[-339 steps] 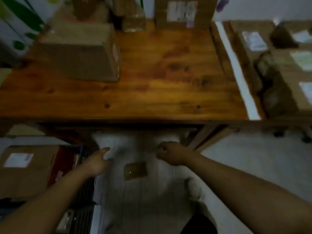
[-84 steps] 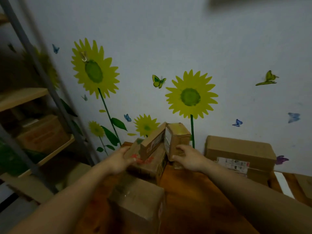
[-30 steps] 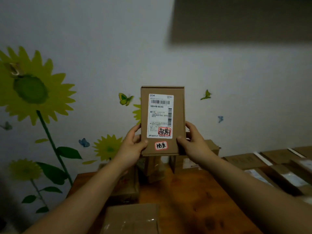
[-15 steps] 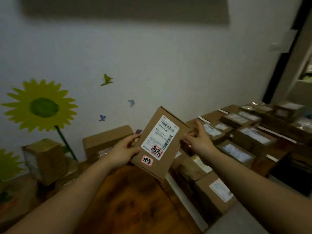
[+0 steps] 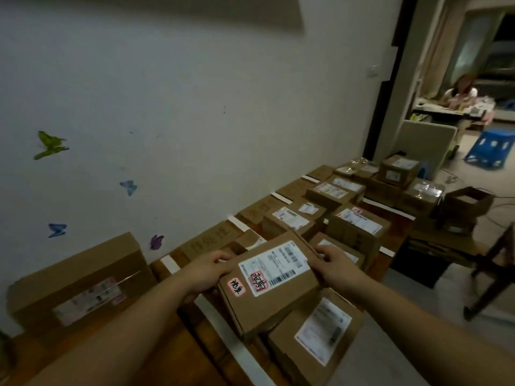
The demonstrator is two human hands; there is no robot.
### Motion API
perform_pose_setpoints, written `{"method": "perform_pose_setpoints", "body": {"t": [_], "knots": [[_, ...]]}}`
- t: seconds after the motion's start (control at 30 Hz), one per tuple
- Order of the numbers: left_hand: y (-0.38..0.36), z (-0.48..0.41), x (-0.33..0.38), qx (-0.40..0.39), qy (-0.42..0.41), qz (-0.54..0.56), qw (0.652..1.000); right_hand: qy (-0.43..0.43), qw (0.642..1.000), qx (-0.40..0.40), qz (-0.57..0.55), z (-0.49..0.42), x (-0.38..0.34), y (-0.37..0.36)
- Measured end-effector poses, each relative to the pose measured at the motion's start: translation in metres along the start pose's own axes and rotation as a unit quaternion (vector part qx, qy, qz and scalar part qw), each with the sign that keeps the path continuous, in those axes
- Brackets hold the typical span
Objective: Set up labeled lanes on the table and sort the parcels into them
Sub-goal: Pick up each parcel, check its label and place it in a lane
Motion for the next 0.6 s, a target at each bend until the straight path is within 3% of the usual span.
{"method": "perform_pose_setpoints", "body": {"t": [0.17, 0.27, 0.43, 0.6], "knots": [[-0.033, -0.039, -0.033, 0.010, 0.062, 0.010, 0.998, -0.060, 0.996, -0.035, 0.053, -0.036, 0.032, 0.012], [-0.052, -0.061, -0.045, 0.051, 0.066, 0.021, 0.996, -0.030, 0.991, -0.071, 0.110, -0.063, 0.038, 0.016], [-0.085, -0.079, -0.054, 0.228, 0.066, 0.022, 0.971, 0.056, 0.974, -0.135, 0.176, -0.104, 0.048, 0.028], [-0.123, -0.087, -0.053, 0.252, 0.130, -0.059, 0.957, 0.081, 0.951, -0.189, 0.231, -0.117, 0.064, 0.030]]}}
Point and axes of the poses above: each hand's wrist, its own z-axis away from the middle knuckle, its own y-axis out of the back of the hand, x = y × z, the point moved 1 cm from there along -z, towards the middle knuckle, and after that the axes turned 7 degrees about -x, right-handed, at the moved point
